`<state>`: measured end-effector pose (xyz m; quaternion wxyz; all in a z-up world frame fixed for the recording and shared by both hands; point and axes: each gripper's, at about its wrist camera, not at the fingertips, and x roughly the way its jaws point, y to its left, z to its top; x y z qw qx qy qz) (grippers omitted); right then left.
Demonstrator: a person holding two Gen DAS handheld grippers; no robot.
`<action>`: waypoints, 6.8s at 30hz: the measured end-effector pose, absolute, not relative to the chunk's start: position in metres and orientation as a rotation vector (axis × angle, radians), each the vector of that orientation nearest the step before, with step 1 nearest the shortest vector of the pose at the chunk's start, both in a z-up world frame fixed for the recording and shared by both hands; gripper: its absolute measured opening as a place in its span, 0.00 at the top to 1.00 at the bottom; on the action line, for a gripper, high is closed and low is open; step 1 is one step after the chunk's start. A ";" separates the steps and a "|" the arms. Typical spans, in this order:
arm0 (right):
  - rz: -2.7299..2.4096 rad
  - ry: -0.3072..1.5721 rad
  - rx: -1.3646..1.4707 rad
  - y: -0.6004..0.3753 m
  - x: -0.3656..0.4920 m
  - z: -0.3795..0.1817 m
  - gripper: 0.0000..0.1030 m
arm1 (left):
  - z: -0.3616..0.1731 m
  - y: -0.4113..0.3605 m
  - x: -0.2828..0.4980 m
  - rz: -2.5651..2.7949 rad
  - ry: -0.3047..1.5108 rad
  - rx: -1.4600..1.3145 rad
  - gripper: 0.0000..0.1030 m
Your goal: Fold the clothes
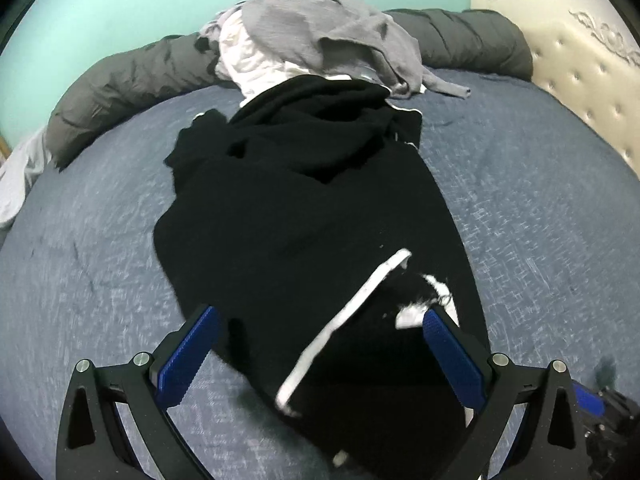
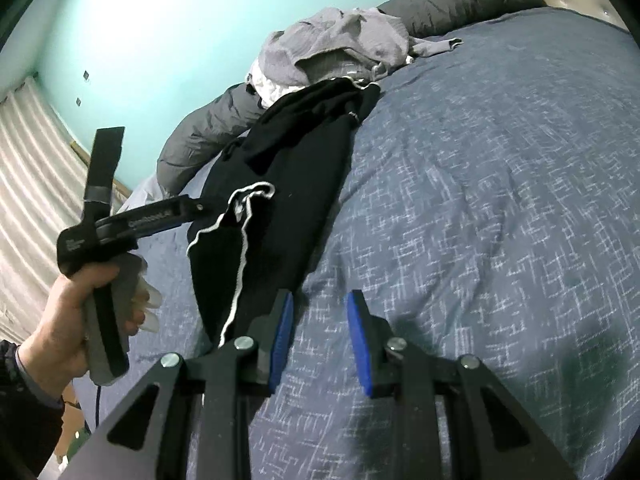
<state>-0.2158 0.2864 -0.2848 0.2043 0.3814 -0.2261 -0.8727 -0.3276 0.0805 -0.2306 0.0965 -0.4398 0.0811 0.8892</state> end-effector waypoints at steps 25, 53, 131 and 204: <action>-2.424 -0.664 1.041 0.288 -0.224 -0.283 0.73 | -0.235 0.064 -0.340 2.579 0.270 -1.300 0.93; -2.432 -0.642 1.059 0.285 -0.221 -0.284 0.73 | -0.196 -0.130 -0.221 2.814 -0.011 -1.378 0.64; -2.317 -0.429 1.090 0.195 -0.295 -0.159 0.90 | -0.136 -0.153 -0.265 2.738 -0.032 -1.231 0.95; -2.387 -0.714 1.119 0.307 -0.245 -0.275 0.56 | -0.208 0.065 -0.365 2.367 0.337 -1.234 0.93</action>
